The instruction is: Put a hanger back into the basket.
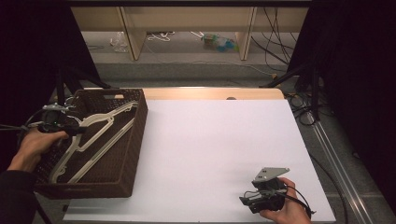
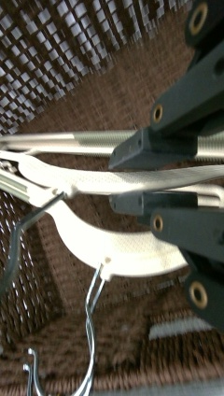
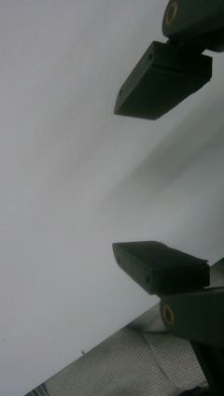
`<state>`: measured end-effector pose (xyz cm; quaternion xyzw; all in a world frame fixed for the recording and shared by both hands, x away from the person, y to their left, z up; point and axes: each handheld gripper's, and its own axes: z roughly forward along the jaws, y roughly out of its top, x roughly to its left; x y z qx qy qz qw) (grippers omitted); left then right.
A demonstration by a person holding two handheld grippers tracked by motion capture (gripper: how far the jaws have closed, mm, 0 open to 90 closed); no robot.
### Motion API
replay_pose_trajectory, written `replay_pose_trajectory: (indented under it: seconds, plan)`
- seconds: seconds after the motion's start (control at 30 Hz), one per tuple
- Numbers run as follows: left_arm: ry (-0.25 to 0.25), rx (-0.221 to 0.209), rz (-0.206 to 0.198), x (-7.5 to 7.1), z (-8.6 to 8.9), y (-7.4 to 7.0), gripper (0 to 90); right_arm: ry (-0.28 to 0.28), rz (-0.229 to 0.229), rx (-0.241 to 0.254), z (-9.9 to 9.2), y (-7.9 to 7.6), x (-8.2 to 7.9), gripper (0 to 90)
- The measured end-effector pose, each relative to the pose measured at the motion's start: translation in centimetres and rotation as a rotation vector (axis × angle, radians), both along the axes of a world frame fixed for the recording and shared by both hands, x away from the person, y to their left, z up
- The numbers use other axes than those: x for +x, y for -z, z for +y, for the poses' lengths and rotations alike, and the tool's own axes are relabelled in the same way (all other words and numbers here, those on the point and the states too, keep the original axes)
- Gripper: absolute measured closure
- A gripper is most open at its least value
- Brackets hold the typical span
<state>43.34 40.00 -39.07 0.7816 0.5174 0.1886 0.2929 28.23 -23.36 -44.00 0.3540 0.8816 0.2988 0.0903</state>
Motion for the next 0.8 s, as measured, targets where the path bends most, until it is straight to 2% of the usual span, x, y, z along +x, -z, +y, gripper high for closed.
replay_pose_trajectory:
  seconds: [0.03,0.1,0.2,0.23,0.27,0.33,0.37,0.43,0.5,0.53,0.6,0.67,0.73,0.8]
  plan:
    - [-0.004,0.018,0.017,0.1,0.1,0.1,70.8,0.001,0.002,0.0,0.0,0.0,0.0,29.2]
    - [-0.017,0.026,0.02,0.2,0.4,0.4,70.0,0.002,0.006,0.001,0.0,0.0,0.0,29.2]
    - [-0.046,0.036,0.013,0.1,0.5,0.5,61.9,0.001,0.008,0.002,0.0,0.1,0.0,29.2]
    - [-0.049,0.025,0.002,0.1,0.5,0.6,61.1,0.008,0.02,0.007,0.0,0.0,-0.1,29.2]
    - [-0.051,0.04,0.015,0.0,0.7,0.4,60.4,0.008,0.022,0.006,0.1,0.0,-0.1,29.2]
    - [-0.059,0.038,0.019,-0.2,0.7,0.1,57.7,0.014,0.023,0.008,0.1,0.0,-0.1,29.2]
    - [-0.059,0.064,0.032,-0.3,0.8,-0.3,57.0,0.016,0.034,0.008,0.2,0.0,-0.1,29.2]
    - [-0.092,0.054,0.001,-0.5,0.9,-0.6,54.3,0.009,0.005,0.008,0.2,0.2,0.0,29.2]
    - [-0.106,0.028,-0.035,-0.9,0.7,-1.1,52.3,0.014,0.01,0.011,0.2,0.1,-0.1,29.2]
    - [-0.096,0.028,-0.05,-1.2,0.7,-1.5,51.4,0.017,0.027,0.007,0.2,0.0,-0.1,29.2]
    - [-0.074,0.016,-0.086,-2.0,0.0,-2.1,48.5,0.016,0.005,0.009,0.1,0.0,0.0,29.2]
    - [-0.054,0.014,-0.112,-2.9,-0.9,-2.9,44.4,0.028,0.005,0.013,0.0,-0.1,0.0,29.2]
    - [-0.024,-0.024,-0.144,-3.8,-1.9,-3.7,42.0,0.03,-0.006,0.018,0.0,0.0,0.0,29.2]
    - [-0.022,-0.096,-0.21,-4.6,-3.4,-4.1,40.7,0.028,-0.011,0.021,0.0,0.0,0.0,28.8]
